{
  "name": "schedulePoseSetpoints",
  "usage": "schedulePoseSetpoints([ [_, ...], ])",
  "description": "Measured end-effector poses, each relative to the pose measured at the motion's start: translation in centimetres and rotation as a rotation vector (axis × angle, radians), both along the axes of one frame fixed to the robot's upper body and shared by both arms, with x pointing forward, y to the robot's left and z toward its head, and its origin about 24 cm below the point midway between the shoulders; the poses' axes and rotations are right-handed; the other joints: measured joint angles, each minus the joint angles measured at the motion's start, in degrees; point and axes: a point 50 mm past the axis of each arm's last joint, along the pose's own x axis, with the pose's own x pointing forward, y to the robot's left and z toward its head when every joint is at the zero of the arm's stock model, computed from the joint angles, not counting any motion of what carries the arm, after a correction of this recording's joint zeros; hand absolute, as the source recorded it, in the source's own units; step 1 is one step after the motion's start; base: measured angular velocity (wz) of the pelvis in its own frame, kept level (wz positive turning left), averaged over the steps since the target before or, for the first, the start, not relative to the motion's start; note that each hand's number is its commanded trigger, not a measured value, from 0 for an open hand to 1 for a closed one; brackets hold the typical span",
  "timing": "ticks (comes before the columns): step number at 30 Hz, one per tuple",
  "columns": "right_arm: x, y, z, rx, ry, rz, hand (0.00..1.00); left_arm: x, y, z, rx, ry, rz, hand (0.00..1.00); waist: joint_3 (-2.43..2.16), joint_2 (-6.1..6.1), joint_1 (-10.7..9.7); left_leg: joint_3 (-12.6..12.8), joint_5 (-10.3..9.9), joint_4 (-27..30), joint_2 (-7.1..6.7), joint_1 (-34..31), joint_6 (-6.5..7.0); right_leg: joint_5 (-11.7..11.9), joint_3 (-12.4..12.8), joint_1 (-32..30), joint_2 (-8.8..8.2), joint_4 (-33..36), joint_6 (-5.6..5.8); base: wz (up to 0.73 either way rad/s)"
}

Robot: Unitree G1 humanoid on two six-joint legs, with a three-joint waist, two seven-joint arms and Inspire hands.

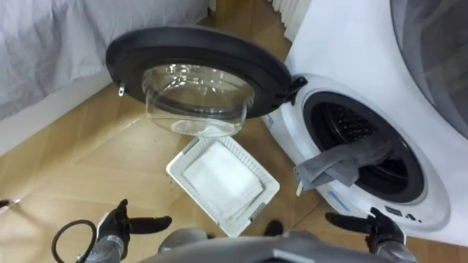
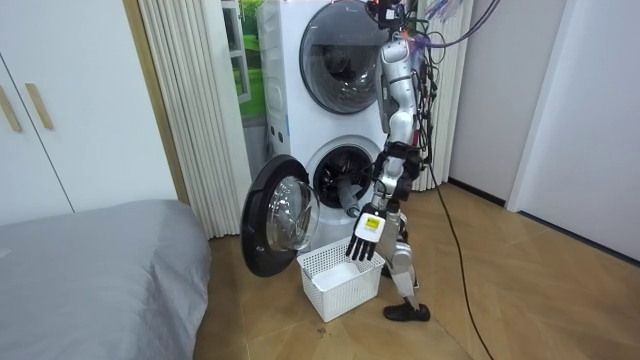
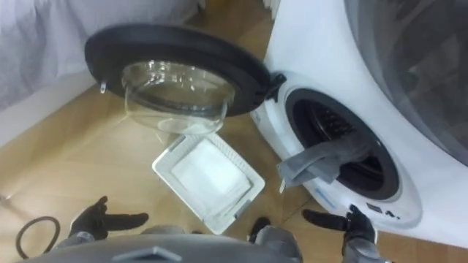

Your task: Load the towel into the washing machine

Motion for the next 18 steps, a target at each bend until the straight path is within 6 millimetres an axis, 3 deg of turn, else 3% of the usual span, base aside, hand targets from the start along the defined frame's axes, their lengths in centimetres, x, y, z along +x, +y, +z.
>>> schedulePoseSetpoints([
  [6,0.0,1.2,-0.4,0.014,0.033,0.138,0.0,-0.2,0.0,-0.1,0.011,0.021,-0.031,0.0,0.33,-0.23,-0.11,-0.08,0.03,-1.53,0.18,3.62,-0.05,-0.03,0.23,3.82,0.56,-1.33,0.0,0.02],
  [18,-1.7,1.3,-0.7,0.032,0.102,0.179,0.0,-0.7,-0.4,-0.4,-0.013,0.078,-0.039,0.0,0.73,-0.19,-0.09,-0.33,0.03,-2.04,-0.08,7.1,-0.06,-0.04,1.78,7.19,1.15,-2.33,0.01,-0.02],
])
